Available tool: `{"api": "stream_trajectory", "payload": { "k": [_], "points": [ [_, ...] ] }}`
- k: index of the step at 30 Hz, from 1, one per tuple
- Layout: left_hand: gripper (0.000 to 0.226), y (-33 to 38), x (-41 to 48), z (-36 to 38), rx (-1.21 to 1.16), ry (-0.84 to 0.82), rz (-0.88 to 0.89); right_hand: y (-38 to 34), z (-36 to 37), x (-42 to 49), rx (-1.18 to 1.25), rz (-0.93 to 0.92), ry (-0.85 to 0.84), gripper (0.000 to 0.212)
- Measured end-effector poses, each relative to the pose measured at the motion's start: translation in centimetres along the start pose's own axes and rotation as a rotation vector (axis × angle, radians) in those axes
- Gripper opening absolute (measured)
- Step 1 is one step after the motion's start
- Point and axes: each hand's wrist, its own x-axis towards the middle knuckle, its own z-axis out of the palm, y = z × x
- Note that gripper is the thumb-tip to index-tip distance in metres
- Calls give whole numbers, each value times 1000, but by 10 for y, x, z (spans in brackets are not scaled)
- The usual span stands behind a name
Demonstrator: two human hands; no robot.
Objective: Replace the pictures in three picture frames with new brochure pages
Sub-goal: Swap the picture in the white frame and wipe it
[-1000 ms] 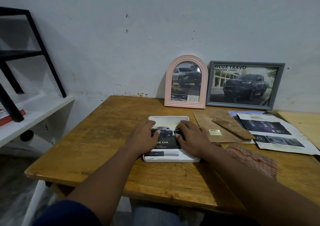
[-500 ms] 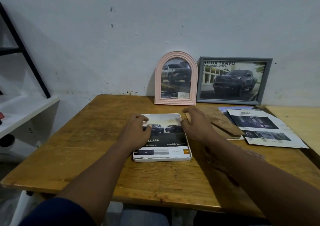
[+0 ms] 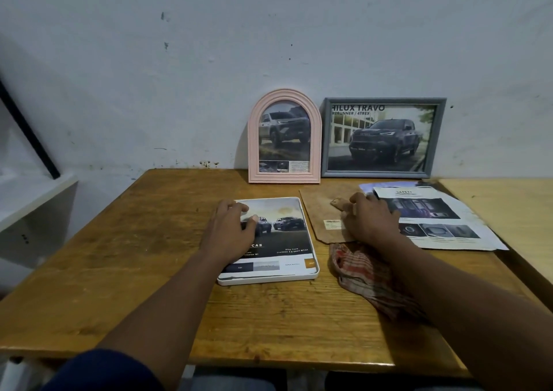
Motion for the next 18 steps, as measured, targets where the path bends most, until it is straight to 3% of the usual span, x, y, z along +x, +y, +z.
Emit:
{"api": "stream_trajectory", "payload": {
  "k": [10,18],
  "points": [
    [36,3,-1,-2,-34,9,-28,-4,-18,-10,147,-35,131,32],
    [35,5,-3,-14,-202,28,-106,-72,-25,-52,116,-205,-21,33]
  ]
}}
